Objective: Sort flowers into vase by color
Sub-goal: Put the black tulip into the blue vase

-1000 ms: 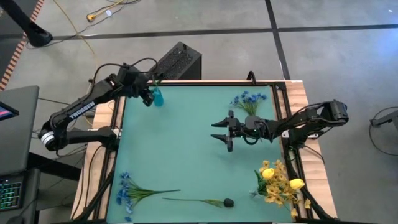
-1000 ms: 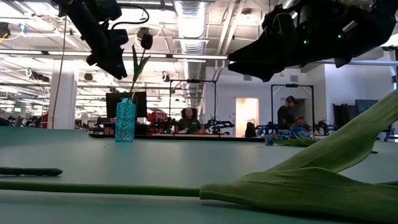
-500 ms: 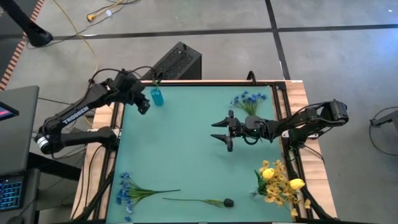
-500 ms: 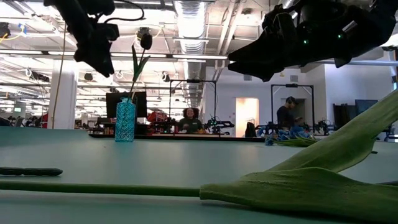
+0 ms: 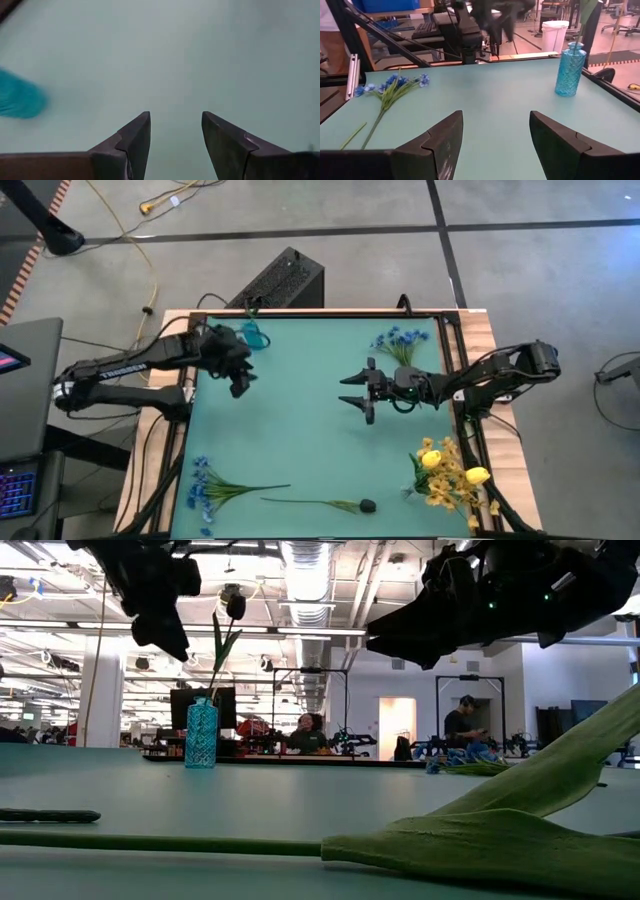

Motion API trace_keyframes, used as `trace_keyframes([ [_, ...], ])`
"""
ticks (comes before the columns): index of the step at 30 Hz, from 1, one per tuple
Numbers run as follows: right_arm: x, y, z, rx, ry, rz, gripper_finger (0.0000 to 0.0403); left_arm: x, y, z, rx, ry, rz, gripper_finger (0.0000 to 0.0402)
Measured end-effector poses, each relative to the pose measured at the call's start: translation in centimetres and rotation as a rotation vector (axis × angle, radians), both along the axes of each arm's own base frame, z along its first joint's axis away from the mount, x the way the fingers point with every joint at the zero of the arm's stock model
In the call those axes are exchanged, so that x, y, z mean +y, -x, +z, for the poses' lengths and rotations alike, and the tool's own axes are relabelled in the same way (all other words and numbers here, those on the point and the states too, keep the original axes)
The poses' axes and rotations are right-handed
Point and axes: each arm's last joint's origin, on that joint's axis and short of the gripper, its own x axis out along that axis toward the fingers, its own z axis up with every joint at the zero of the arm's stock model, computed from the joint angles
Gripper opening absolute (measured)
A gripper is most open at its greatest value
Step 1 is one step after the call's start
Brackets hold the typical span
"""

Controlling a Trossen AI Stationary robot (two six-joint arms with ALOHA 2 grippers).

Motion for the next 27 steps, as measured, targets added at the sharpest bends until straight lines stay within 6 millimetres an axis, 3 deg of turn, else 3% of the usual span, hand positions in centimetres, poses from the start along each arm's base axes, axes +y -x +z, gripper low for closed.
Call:
trace_keyframes([
  [7, 0.0, 0.0, 0.1, -0.013, 0.0, 0.0, 0.0255, -3.5, -1.4, -0.8, -0.06, 0.014, -0.161, 0.0165],
  [15, 0.3, 0.0, 0.1, -0.011, 0.0, 0.011, 0.0255, -7.5, -3.4, -1.5, -0.272, 0.02, -0.237, 0.0164],
  [20, 0.8, 0.0, 0.0, 0.001, 0.001, 0.035, 0.0255, -10.8, -4.9, -2.2, -0.401, 0.01, -0.337, 0.0164],
  [27, 1.6, 0.1, -0.3, 0.027, 0.002, 0.064, 0.0255, -15.8, -7.2, -4.2, -0.448, -0.001, -0.44, 0.0164],
])
